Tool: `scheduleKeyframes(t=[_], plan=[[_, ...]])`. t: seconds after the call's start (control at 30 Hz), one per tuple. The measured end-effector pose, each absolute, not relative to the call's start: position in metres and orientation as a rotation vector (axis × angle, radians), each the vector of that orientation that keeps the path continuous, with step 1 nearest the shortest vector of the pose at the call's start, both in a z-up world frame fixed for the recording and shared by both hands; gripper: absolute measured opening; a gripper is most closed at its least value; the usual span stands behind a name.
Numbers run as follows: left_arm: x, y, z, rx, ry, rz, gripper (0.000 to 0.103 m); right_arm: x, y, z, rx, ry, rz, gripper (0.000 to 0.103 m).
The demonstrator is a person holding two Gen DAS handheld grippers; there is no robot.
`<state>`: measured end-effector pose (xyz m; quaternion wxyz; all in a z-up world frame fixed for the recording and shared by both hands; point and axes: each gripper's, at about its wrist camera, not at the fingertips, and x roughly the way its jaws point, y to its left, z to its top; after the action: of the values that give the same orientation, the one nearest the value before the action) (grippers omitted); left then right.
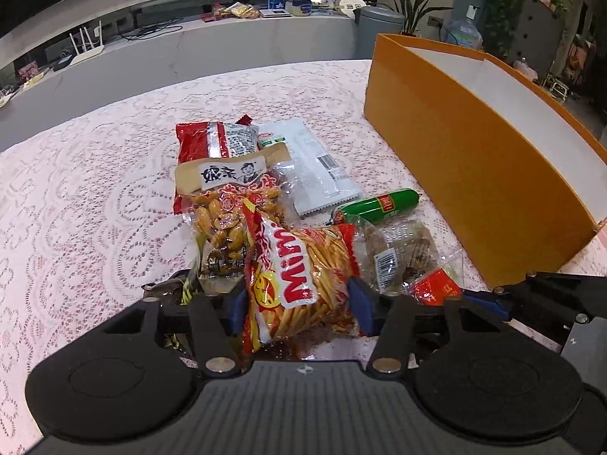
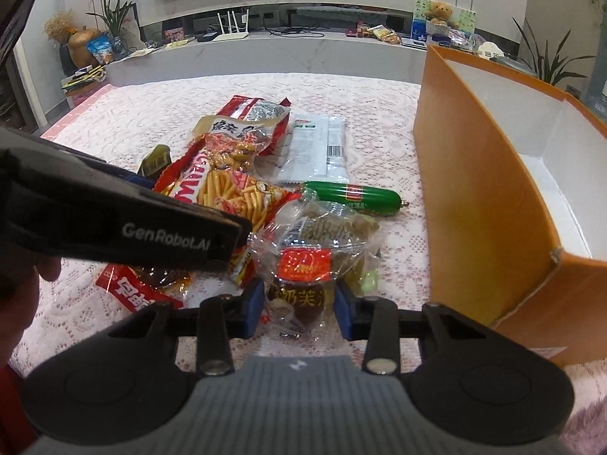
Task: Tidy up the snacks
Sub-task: 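Lift both held bags and carry them over the orange box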
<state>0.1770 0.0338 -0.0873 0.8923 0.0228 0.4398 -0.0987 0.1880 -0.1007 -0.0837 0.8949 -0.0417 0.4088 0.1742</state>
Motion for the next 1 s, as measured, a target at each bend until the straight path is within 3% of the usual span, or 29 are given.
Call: scheduleKeyframes(t=[0.47,1.0], plan=[[0.141,0.021,-0.031,0.077,0.779,-0.12,0.056,0.171,-0.117,-0.042,-0.063,0.755,0.407,0.036],[0.142,-0.022,0.048,0.006,0.649,-0.224,0.056,0.176,-0.206,0.057,-0.117,0.621,0.376,0.036]])
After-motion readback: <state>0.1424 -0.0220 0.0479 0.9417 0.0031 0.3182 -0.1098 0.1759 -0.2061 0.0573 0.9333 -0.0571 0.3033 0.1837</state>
